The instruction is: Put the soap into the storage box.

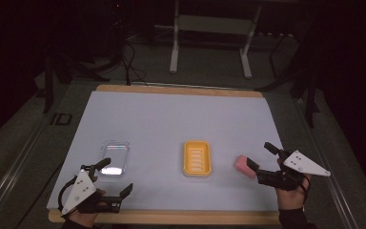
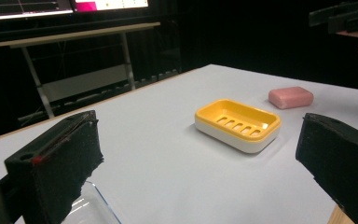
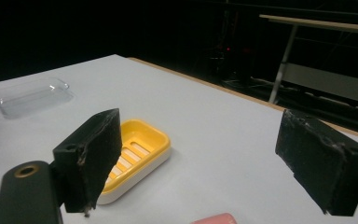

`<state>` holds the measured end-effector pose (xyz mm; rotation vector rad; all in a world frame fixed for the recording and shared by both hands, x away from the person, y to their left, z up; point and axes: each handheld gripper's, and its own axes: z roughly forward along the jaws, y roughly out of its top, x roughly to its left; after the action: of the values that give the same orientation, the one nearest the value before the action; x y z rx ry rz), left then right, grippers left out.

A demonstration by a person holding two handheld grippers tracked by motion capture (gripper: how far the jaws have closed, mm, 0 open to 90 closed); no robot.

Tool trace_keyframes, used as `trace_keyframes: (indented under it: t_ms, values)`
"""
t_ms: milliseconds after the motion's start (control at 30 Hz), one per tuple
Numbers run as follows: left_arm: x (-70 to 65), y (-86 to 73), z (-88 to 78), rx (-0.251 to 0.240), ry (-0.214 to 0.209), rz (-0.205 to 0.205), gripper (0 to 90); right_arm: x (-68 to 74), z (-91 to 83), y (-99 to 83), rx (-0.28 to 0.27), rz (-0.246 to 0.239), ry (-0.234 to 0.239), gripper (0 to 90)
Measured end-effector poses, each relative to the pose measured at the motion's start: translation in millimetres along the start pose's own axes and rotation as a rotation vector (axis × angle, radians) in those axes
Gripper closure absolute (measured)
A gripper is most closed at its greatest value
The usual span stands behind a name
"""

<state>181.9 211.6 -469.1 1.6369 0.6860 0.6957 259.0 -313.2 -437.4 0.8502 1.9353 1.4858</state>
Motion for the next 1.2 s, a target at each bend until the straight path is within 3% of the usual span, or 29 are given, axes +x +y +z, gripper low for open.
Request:
trace_keyframes:
  t_ms: [167, 400, 500, 633, 733, 933, 1100, 1200]
  values:
    - [-0.1, -0.4, 1.6, 0.007, -0.002, 0.001, 0.4, 0.6, 1.8, 3.1, 0.002, -0.024, 0.047, 13.8]
    - [-0.2, -0.5, 1.9, 0.012, -0.005, -0.001, 0.4, -1.3, 10.3, 2.7, 0.065, -0.056, 0.130, 13.2]
    - [-0.6, -0.5, 1.4, 0.010, -0.006, -0.003, 0.3, -3.1, 11.2, 3.0, 0.062, -0.063, 0.160, 13.2]
    - [-0.6, -0.9, 2.1, 0.017, -0.011, -0.003, 0.4, -5.5, 13.3, 5.9, 0.068, -0.065, 0.252, 13.8]
    - [-0.7, -0.9, 2.6, 0.018, -0.013, -0.002, 0.4, -6.3, 17.0, 6.6, 0.116, -0.088, 0.302, 14.1]
    - [-0.8, -1.5, 3.4, 0.027, -0.015, 0.002, 0.3, -13.0, 29.5, 1.9, 0.265, -0.032, 0.422, 15.7]
    - [-0.7, -2.0, 4.4, 0.035, -0.017, 0.004, 0.3, -14.9, 43.6, -15.3, 0.440, -0.026, 0.483, 14.6]
    - [-0.9, -2.1, 4.5, 0.038, -0.017, 0.005, 0.3, -15.4, 48.6, -27.2, 0.497, -0.033, 0.492, 13.8]
